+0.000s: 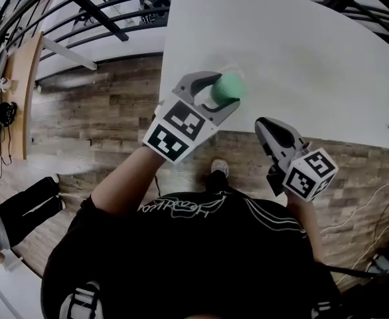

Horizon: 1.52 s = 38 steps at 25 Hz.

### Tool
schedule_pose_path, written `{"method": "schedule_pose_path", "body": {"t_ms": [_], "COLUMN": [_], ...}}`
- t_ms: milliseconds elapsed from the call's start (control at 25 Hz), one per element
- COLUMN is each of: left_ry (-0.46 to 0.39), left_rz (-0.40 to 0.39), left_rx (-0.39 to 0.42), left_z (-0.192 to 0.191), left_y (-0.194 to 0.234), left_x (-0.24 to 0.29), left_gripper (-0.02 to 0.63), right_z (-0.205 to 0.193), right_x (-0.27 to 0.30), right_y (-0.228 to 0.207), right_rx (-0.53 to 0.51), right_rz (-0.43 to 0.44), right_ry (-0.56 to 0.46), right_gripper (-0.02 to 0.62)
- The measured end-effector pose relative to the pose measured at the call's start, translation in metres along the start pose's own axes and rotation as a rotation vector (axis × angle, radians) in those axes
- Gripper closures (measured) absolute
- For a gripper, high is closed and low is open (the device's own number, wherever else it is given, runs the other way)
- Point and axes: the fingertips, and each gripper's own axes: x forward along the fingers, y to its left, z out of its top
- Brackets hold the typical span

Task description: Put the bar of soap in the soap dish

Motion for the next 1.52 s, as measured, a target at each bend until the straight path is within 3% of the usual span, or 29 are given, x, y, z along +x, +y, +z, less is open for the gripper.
{"method": "schedule_pose_path", "body": {"t_ms": [1040,1520], "left_ry": [0.167,0.186], "left_rz": [-0.024,-0.044], "left_rx": [0.017,0.025], "left_z": [-0.066,-0.080], "left_y": [0.041,0.040], "left_x": [0.069,0.080], "left_gripper": [0.345,0.345], "right_z": [-0.009,-0.014], "right_x": [0.029,0.037], "right_y": [-0.030,-0.033], "right_rx": [0.037,0.044], "right_rz": [0.017,0.007], "right_ry": [0.062,0.067], "right_gripper": [0.566,0.566]}}
